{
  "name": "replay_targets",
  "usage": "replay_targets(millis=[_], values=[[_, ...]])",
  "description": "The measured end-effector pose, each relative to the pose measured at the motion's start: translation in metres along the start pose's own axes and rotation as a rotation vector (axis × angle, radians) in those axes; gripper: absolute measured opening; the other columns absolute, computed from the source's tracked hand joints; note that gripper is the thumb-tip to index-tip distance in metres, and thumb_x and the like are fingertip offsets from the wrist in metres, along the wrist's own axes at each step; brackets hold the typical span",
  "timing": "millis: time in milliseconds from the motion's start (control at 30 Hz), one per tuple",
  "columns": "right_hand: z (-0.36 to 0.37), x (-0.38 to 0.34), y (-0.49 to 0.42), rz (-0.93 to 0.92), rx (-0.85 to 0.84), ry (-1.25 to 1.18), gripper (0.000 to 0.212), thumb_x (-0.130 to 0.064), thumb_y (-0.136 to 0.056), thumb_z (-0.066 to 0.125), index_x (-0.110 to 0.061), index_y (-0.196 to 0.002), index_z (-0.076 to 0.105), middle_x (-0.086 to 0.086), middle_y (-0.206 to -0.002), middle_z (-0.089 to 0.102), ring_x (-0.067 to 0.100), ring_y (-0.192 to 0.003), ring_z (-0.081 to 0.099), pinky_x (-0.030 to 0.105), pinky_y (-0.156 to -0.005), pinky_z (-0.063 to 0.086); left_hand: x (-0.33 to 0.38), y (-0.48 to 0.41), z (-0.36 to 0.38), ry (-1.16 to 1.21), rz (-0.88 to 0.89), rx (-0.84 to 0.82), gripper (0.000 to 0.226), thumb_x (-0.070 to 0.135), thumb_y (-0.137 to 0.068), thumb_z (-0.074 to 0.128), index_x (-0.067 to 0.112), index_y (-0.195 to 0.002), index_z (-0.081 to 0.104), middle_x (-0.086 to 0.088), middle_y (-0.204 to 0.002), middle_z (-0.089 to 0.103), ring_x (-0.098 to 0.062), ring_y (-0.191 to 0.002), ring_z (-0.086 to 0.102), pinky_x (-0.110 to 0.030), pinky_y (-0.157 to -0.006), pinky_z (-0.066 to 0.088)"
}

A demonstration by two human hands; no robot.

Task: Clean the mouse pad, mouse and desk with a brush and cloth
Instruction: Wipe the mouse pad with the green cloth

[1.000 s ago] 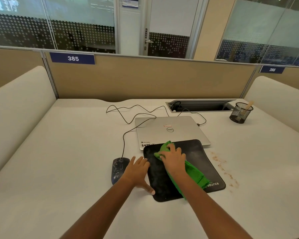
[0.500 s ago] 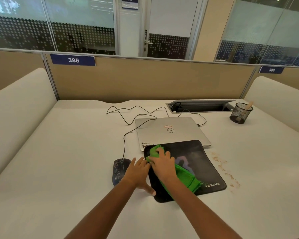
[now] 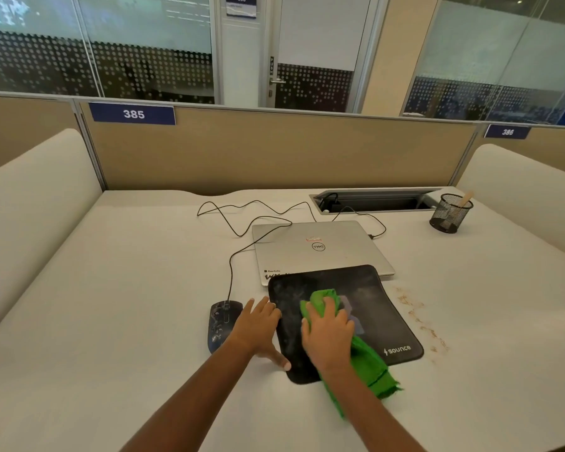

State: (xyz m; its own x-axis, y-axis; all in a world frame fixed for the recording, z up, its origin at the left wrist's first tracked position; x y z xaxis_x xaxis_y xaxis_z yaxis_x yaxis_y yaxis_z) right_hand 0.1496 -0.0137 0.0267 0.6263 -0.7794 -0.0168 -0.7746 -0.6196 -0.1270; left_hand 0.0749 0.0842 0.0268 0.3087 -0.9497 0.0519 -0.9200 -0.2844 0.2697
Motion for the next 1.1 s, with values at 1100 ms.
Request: replay_targets(millis=[1100], values=[[-0.024,0.031,0.012,-0.149,-0.064,-0.356,0.042,-0.030,-0.094,0.042,-0.037,-0.135,0.041,-0.002,-0.143,0.033,0.017,-0.115,0.047,0.021,-0.096,0.039,-0.024,0.029,0.003,0.146,-0.079,0.218,0.092,0.068,-0.082,0.045,0.023,-0.151,0.004,0.001,-0.160,-0.003,-0.020,-0.147,-0.011,-0.038,-0.119,-0.007]])
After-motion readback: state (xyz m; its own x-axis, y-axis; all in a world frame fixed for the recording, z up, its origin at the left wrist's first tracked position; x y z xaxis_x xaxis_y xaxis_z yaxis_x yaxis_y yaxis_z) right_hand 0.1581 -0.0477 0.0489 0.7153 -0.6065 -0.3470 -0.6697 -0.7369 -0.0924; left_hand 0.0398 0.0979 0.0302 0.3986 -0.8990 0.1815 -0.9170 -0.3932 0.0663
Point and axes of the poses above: each hand's wrist, its own y-axis away from the middle knuckle, its own z-axis out of the palm, x = y × z, the point moved 6 cm from there along -y, towards the middle knuckle
